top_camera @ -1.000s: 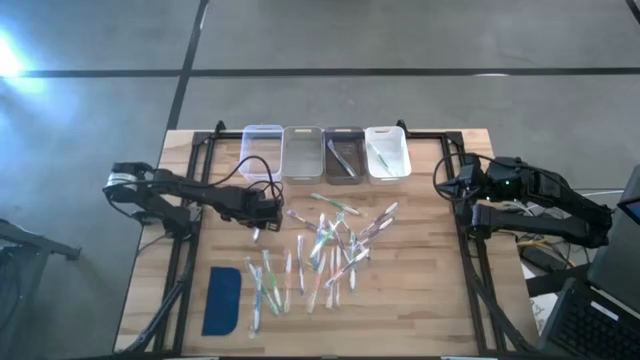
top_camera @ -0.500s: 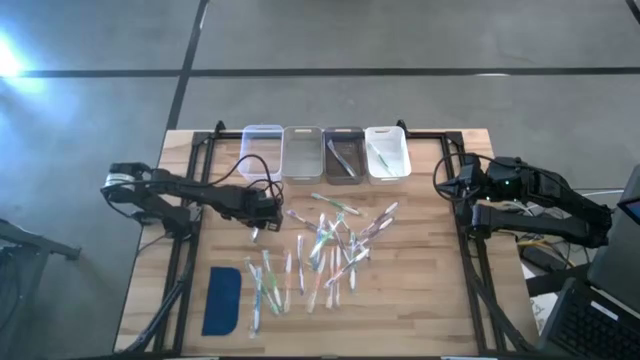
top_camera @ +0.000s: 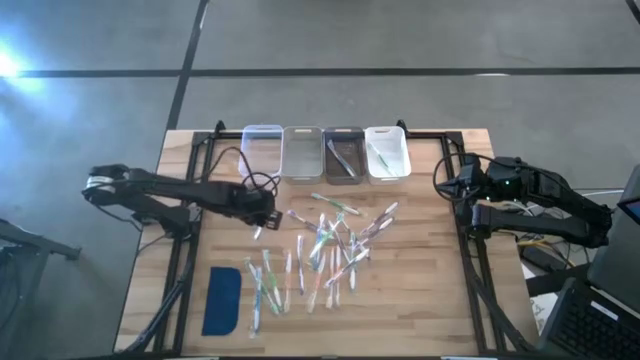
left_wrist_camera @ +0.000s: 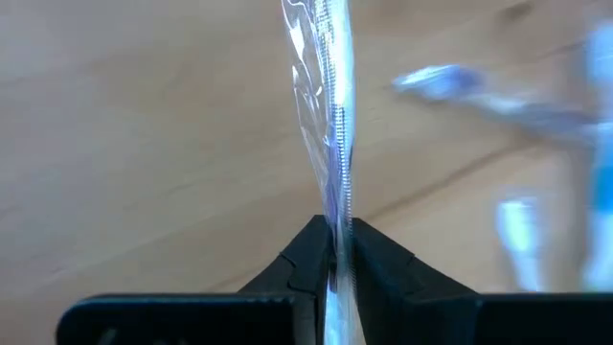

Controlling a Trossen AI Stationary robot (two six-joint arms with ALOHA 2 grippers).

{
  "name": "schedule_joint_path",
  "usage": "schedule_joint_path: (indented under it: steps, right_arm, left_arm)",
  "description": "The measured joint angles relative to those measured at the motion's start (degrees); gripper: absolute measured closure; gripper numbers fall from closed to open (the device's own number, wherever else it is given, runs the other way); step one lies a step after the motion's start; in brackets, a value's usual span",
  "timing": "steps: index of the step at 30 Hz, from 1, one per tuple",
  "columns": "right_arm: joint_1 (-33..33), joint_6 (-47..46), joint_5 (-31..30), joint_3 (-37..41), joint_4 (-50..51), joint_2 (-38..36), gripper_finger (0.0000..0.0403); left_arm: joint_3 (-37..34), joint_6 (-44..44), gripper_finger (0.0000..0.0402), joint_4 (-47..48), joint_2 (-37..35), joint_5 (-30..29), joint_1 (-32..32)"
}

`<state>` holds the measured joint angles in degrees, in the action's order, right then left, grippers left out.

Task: Pick & Place Toothbrushes
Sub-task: Put the purple toothbrush into the gray bin

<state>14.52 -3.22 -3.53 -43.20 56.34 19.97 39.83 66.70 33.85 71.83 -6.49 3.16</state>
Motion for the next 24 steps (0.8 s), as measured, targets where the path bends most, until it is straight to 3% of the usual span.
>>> schedule_joint_path:
  steps: [8,16,20,24]
  right_arm:
    - [0.01,0.0,0.0,0.0,0.0,0.01,0.0394]
    - [0.02,0.0,0.0,0.0,0.0,0.01,0.0394]
    - [0.02,0.0,0.0,0.0,0.0,0.0,0.0394]
    - [0.02,0.0,0.0,0.0,0.0,0.0,0.0394]
  left_arm:
    - [0.11,-1.71,0.0362,-22.51,-3.51,-0.93,0.0]
    - [0.24,3.57,0.0362,-44.14,-0.72,-15.06,0.0]
    - [4.77,5.59,0.0362,-43.78,2.46,-20.75,0.0]
    - [13.16,6.44,0.0362,-36.72,6.78,-25.49,0.33]
